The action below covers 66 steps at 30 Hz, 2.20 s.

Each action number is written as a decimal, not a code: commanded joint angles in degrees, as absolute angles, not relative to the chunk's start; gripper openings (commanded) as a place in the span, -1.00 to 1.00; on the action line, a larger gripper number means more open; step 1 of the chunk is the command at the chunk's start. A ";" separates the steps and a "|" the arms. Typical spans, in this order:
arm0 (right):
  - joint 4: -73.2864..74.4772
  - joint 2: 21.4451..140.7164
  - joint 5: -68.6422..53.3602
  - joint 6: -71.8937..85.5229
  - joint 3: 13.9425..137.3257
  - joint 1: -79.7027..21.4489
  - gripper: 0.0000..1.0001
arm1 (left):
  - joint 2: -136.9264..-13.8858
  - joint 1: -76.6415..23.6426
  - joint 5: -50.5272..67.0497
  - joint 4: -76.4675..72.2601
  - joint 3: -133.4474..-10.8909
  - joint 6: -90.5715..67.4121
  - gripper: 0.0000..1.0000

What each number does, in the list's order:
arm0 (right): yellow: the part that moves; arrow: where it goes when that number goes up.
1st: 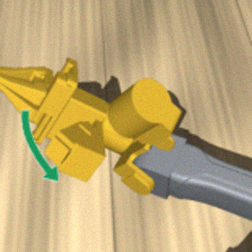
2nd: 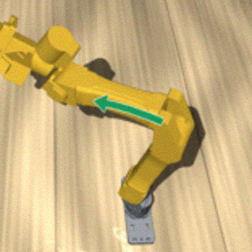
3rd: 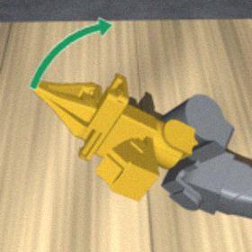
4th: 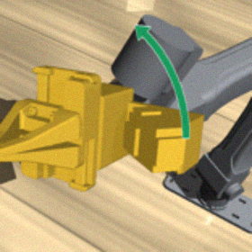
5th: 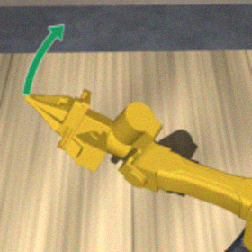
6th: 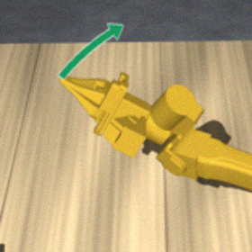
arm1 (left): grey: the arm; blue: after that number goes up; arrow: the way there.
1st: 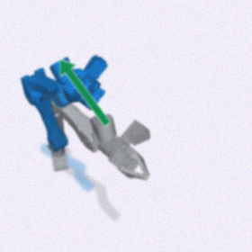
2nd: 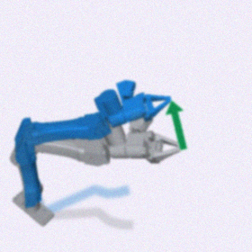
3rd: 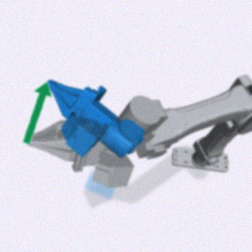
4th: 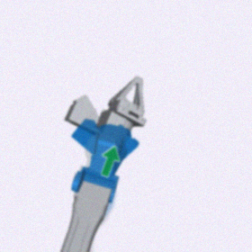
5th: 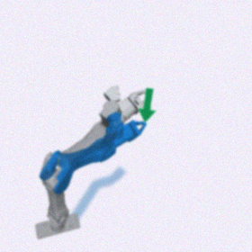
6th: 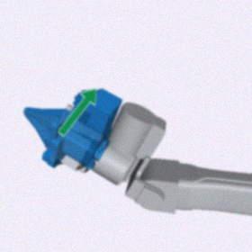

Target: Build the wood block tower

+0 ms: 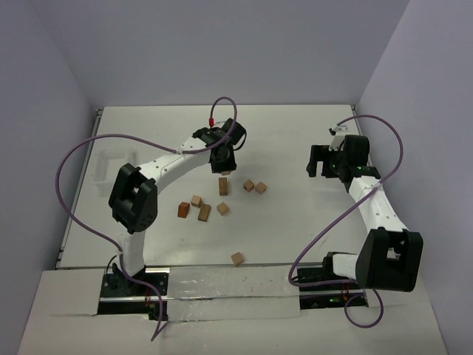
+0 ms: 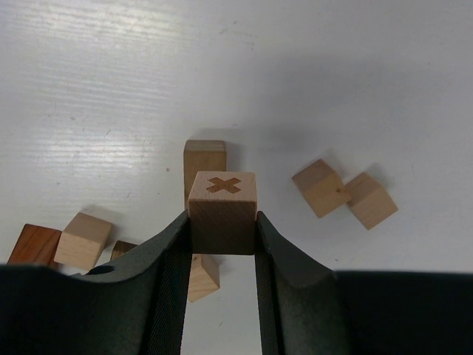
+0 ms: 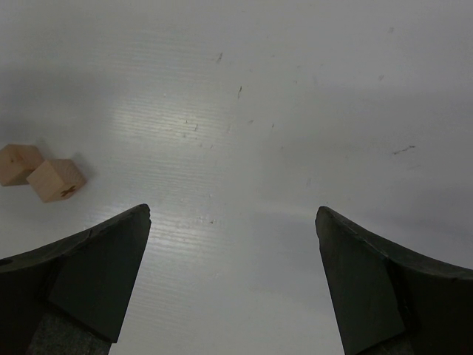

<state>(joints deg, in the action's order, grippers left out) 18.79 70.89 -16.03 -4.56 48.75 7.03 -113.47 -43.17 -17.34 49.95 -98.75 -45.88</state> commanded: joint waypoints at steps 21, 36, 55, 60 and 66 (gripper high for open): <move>19.13 72.44 -16.00 -4.39 51.85 7.30 0.99 | -116.00 -41.80 -17.59 49.98 -98.09 -45.30 -0.84; 19.25 73.48 -15.75 -4.39 52.29 7.31 0.99 | -117.66 -41.73 -15.83 49.39 -96.52 -45.01 -0.75; 19.34 73.74 -15.73 -4.39 52.36 7.31 0.99 | -119.44 -41.84 -14.47 48.92 -96.35 -44.39 -0.66; 19.25 73.74 -15.56 -4.31 52.42 7.33 0.99 | -119.60 -41.84 -14.27 48.67 -96.10 -44.03 -0.55; 19.31 73.57 -15.56 -4.39 52.38 7.29 0.99 | -120.15 -41.97 -14.63 48.72 -96.50 -43.68 -0.52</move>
